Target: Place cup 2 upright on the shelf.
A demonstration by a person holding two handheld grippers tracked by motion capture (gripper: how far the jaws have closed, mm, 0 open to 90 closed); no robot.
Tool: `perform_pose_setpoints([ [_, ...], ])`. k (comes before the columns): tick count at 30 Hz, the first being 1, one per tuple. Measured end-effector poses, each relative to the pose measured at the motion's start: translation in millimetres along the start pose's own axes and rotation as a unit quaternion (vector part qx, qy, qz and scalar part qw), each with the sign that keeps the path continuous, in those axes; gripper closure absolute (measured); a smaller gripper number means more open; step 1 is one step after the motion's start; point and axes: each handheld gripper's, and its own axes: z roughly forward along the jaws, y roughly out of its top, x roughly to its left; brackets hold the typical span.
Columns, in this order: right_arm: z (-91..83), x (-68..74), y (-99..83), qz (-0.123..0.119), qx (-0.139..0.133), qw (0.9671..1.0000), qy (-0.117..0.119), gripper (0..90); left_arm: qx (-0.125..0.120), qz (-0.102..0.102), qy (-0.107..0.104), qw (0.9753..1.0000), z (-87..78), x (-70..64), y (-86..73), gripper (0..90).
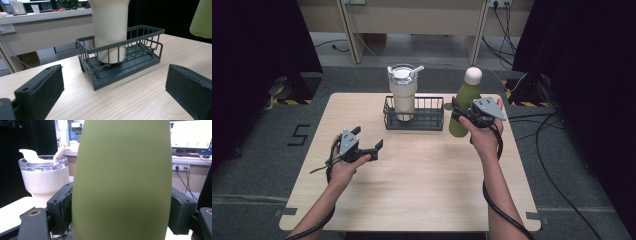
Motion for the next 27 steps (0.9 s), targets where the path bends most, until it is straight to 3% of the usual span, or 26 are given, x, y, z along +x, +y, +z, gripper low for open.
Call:
perform_pose_setpoints([
  [27, 18.2, 11.8, 17.5, 0.006, -0.014, 0.9998, 0.011, 22.8, -0.003, -0.003, 0.002, 1.0000, -0.9, 2.1, 0.9, 1.3],
])
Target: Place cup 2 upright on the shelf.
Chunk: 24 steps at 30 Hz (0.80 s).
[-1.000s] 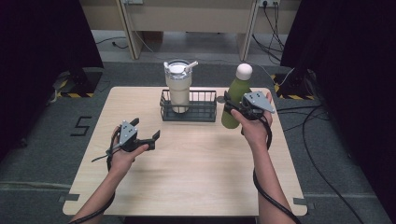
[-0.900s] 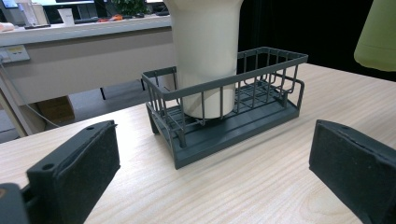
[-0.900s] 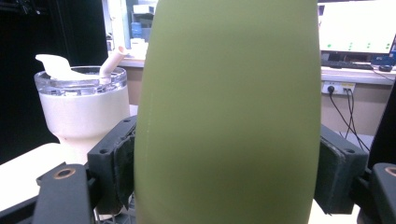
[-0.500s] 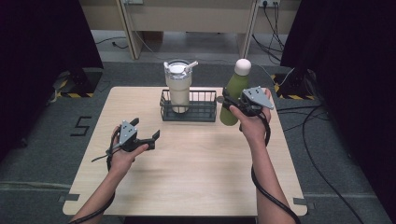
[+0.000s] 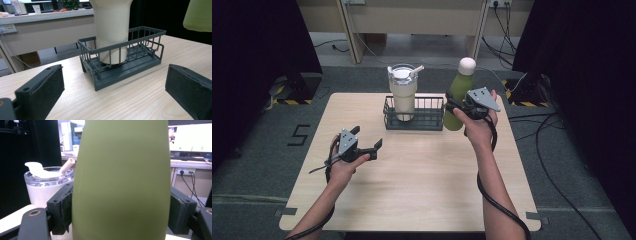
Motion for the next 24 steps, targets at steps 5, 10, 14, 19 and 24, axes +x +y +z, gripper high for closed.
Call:
perform_pose_setpoints([
  [5, 5.1, 2.6, 3.4, -0.001, 0.000, 1.0000, 0.002, 22.9, 0.000, 0.000, 0.001, 1.0000, -0.1, 0.8, 0.2, 1.3],
  [10, 9.7, 4.3, 5.0, -0.001, -0.001, 1.0000, 0.003, 22.9, 0.001, -0.001, 0.002, 1.0000, -0.4, 1.7, -0.1, 1.3],
  [14, 12.3, 5.8, 7.5, -0.001, -0.002, 1.0000, 0.005, 22.9, 0.000, -0.001, 0.002, 1.0000, -0.5, 2.1, 0.0, 1.3],
  [19, 15.7, 7.3, 10.3, 0.000, -0.003, 1.0000, 0.006, 22.9, 0.001, -0.001, 0.002, 1.0000, -0.2, 1.5, -0.2, 1.3],
  [24, 19.5, 8.7, 11.9, 0.000, -0.003, 1.0000, 0.007, 22.9, 0.001, -0.001, 0.001, 1.0000, 0.1, 0.9, -0.4, 1.3],
])
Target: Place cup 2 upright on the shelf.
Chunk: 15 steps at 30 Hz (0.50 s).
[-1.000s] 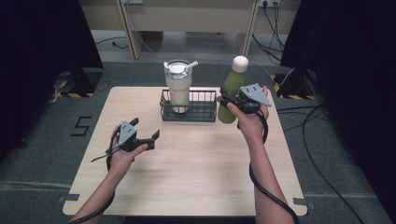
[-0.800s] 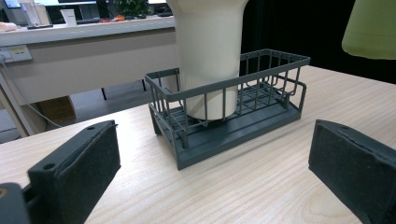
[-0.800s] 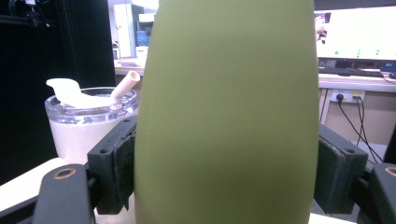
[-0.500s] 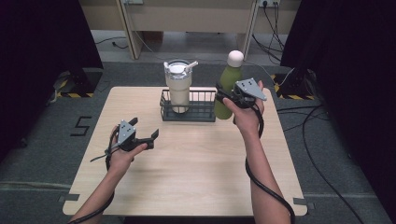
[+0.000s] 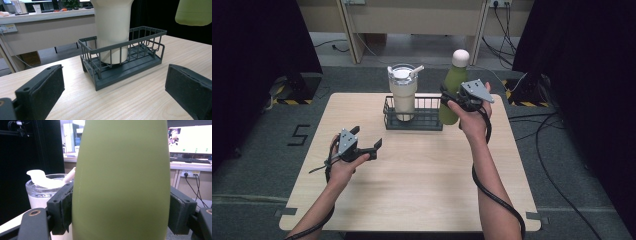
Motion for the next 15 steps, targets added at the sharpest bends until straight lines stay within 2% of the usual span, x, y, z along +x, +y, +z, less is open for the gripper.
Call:
perform_pose_setpoints([
  [15, 11.3, 3.9, 9.7, 0.002, -0.005, 1.0000, 0.003, 22.9, 0.001, -0.001, 0.001, 1.0000, -0.1, 0.7, -0.6, 1.3],
])
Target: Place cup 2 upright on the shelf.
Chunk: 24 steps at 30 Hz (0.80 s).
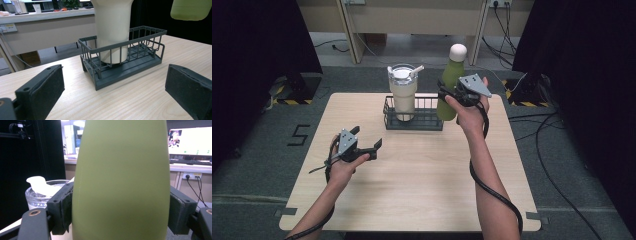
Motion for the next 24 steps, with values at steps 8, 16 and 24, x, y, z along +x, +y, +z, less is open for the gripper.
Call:
perform_pose_setpoints([
  [8, 9.6, 3.3, 3.1, 0.000, 0.000, 1.0000, 0.003, 22.9, 0.000, -0.001, 0.000, 1.0000, 0.0, 0.4, -0.2, 1.4],
  [16, 20.6, 4.5, 5.3, 0.007, 0.001, 1.0000, 0.001, 22.9, 0.000, 0.000, 0.001, 1.0000, -0.2, 1.4, -0.5, 1.4],
  [24, 31.5, 8.2, 8.8, 0.007, 0.001, 1.0000, 0.003, 22.9, -0.002, -0.003, 0.002, 1.0000, -0.5, 2.3, 0.1, 1.4],
])
